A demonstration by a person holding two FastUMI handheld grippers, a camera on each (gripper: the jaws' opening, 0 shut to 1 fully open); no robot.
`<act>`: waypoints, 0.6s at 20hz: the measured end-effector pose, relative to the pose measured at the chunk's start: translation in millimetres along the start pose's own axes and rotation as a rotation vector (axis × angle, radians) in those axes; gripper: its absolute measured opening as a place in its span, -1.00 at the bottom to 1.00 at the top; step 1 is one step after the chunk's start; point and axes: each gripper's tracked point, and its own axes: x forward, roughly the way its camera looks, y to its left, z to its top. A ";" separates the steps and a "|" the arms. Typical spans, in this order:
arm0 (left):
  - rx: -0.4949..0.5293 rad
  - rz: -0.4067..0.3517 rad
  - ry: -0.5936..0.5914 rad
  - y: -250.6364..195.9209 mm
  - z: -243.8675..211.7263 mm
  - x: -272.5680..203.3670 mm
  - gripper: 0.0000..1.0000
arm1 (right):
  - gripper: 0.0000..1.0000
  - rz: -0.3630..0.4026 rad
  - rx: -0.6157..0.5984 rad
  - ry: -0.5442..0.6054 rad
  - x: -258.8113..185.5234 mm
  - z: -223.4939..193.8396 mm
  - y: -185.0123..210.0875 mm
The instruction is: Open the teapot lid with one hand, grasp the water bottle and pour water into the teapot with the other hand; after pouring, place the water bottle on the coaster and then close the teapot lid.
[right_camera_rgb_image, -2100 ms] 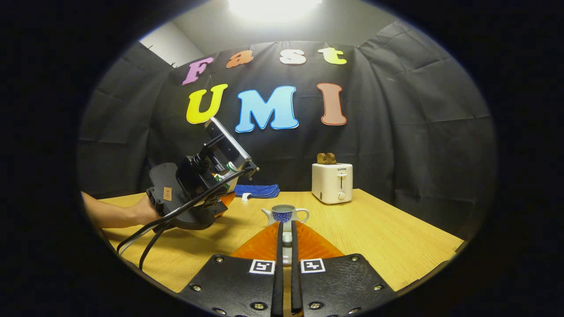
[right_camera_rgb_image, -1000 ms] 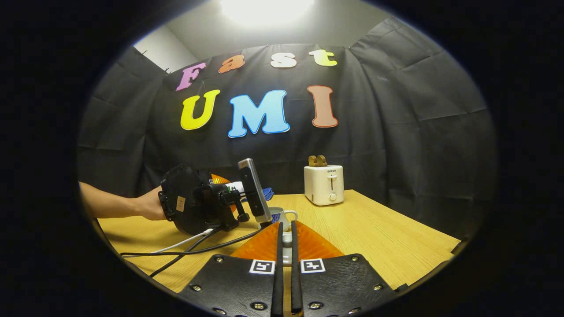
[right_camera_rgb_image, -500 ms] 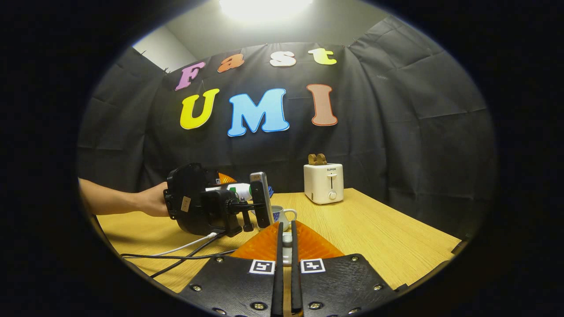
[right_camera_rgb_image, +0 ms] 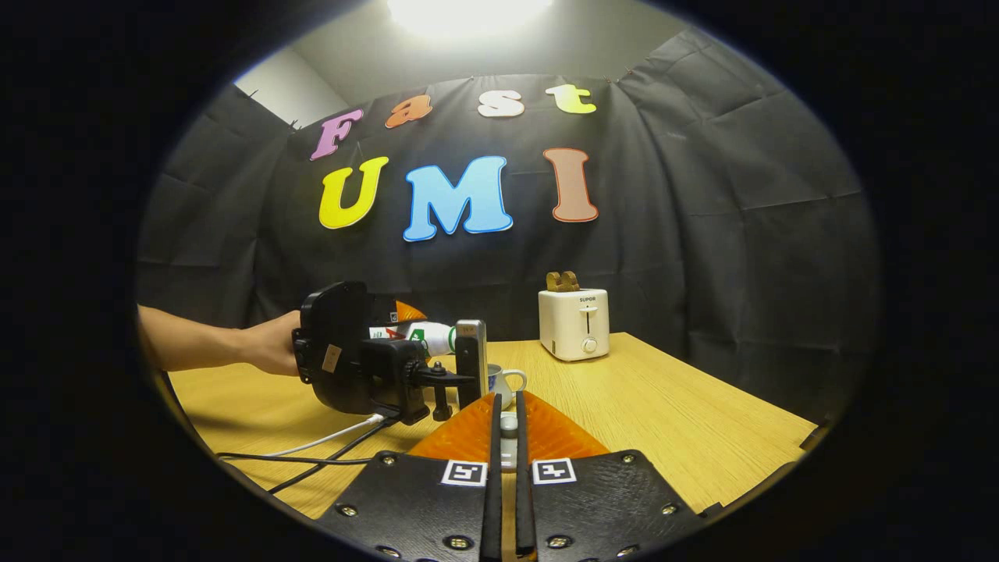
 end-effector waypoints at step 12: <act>0.141 0.013 -0.005 9.2 1.5 -0.4 0.59 | -0.87 0.006 -0.004 0.000 -0.7 2.1 1.7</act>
